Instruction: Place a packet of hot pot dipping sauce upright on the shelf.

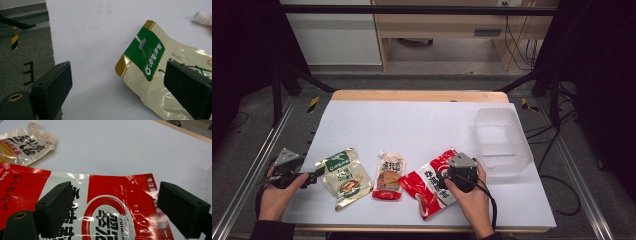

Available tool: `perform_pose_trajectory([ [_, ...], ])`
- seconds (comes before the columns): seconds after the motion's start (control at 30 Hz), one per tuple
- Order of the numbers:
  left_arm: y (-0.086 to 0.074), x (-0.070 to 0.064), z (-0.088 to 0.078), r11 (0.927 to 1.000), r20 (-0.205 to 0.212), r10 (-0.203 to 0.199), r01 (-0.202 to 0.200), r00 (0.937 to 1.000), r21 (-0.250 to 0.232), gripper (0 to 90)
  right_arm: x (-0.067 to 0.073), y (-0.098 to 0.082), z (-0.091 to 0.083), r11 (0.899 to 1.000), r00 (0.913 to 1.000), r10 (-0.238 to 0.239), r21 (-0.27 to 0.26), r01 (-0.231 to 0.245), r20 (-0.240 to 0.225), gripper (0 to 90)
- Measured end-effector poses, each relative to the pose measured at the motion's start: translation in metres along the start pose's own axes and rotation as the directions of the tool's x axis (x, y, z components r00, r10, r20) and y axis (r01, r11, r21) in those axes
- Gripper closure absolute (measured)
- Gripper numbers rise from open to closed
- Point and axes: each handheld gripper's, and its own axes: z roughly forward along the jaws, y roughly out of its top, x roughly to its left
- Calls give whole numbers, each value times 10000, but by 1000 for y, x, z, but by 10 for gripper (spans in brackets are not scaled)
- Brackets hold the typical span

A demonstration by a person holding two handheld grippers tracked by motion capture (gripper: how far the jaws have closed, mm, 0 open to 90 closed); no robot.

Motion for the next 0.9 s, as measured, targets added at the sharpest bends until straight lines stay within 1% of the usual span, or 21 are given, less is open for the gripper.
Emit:
perform_pose_trajectory([
  [0.07, -1, -1, 4, 9997, 226, 8, -13, 9997, 233, 89, 1, 0, 1, 10000, 10000, 32, 67, -32, 16, 135],
  [0.1, -2, -1, 6, 9988, 342, 137, -153, 9993, 468, 89, 1, 0, 1, 10000, 10000, -1, 95, 1, 14, 134],
  [0.13, -2, -1, 6, 9988, 342, 137, -153, 9993, 468, 91, 1, 0, 1, 10000, 10000, -1, 95, 1, 14, 134],
  [0.27, -1, -7, 15, 9956, 745, 284, -348, 9968, 865, 134, 3, 1, 2, 9998, 9999, -87, 156, 87, 60, 132],
  [0.3, -1, -7, 15, 9956, 745, 284, -348, 9968, 865, 167, 3, 1, 2, 9998, 9999, -87, 156, 87, 60, 132],
  [0.33, 0, -8, 17, 9950, 949, 172, -263, 9953, 964, 198, 3, 1, 1, 9998, 9999, -134, 139, 132, 87, 133],
  [0.37, 0, -8, 17, 9950, 949, 172, -263, 9953, 964, 207, 3, 1, 1, 9998, 9999, -134, 139, 132, 87, 133],
  [0.4, -1, -10, 18, 9927, 1126, 183, -315, 9935, 1167, 242, 2, 0, 1, 9998, 9999, -98, 149, 97, 100, 132],
  [0.43, -1, -11, 18, 9925, 1193, 124, -267, 9928, 1195, 267, 2, 0, 2, 9998, 9999, -82, 188, 80, 114, 132],
  [0.47, -1, -11, 18, 9927, 1299, 79, -234, 9915, 1180, 288, 1, -1, 2, 9998, 9999, -41, 184, 39, 112, 132],
  [0.53, 0, -14, 16, 9931, 1599, 22, -209, 9871, 1152, 361, 1, -1, 2, 9998, 9999, 26, 194, -28, 102, 132],
  [0.57, 0, -14, 16, 9931, 1599, 22, -209, 9871, 1152, 380, 1, -1, 2, 9998, 9999, 26, 194, -28, 102, 132],
  [0.6, 0, -17, 13, 9943, 1825, 29, -223, 9832, 1043, 416, 1, 0, 2, 9998, 9999, 24, 188, -26, 109, 132],
  [0.63, 0, -17, 13, 9943, 1825, 29, -223, 9832, 1043, 441, 1, 0, 2, 9998, 9999, -9, 185, 7, 109, 132],
  [0.67, 0, -19, 11, 9942, 1816, 130, -321, 9833, 1027, 441, 1, 0, 2, 9998, 9999, -9, 185, 7, 109, 132],
  [0.7, 0, -18, 8, 9942, 1813, 174, -362, 9833, 1012, 511, 1, 0, 2, 9998, 9999, -78, 167, 76, 114, 132],
  [0.73, 0, -18, 8, 9942, 1813, 174, -362, 9833, 1012, 543, 2, 0, 2, 9998, 9999, -107, 192, 104, 113, 132],
  [0.77, 0, -18, 8, 9949, 1789, 192, -366, 9837, 945, 543, 2, 0, 2, 9998, 9999, -107, 192, 104, 113, 132],
  [0.83, 1, -16, 9, 9946, 1658, 234, -398, 9859, 960, 606, 2, 0, 3, 9997, 9999, -119, 223, 117, 84, 131],
  [0.87, 1, -15, 11, 9950, 1683, 206, -368, 9855, 933, 659, 2, 0, 3, 9995, 9998, -170, 270, 168, 77, 130],
  [0.9, 1, -15, 11, 9950, 1683, 206, -368, 9855, 933, 680, 2, 0, 3, 9995, 9998, -170, 270, 168, 77, 130],
])
